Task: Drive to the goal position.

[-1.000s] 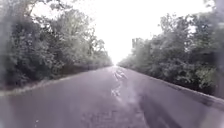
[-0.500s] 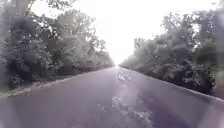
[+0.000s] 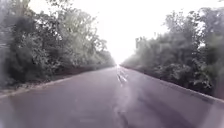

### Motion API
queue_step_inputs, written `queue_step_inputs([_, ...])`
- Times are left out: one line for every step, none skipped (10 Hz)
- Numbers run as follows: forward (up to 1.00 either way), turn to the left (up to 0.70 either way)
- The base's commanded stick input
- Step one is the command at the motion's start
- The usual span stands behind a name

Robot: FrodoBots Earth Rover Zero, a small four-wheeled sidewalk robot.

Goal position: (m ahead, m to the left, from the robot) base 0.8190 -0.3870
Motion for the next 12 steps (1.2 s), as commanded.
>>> queue_step_inputs([1.0, 0.0])
queue_step_inputs([1.0, 0.0])
queue_step_inputs([1.0, 0.0])
queue_step_inputs([1.0, -0.07])
queue_step_inputs([1.0, -0.18])
queue_step_inputs([1.0, -0.29])
queue_step_inputs([1.0, -0.4])
queue_step_inputs([1.0, -0.36])
queue_step_inputs([1.0, -0.31])
queue_step_inputs([1.0, -0.27])
queue_step_inputs([1.0, -0.23])
queue_step_inputs([1.0, -0.18])
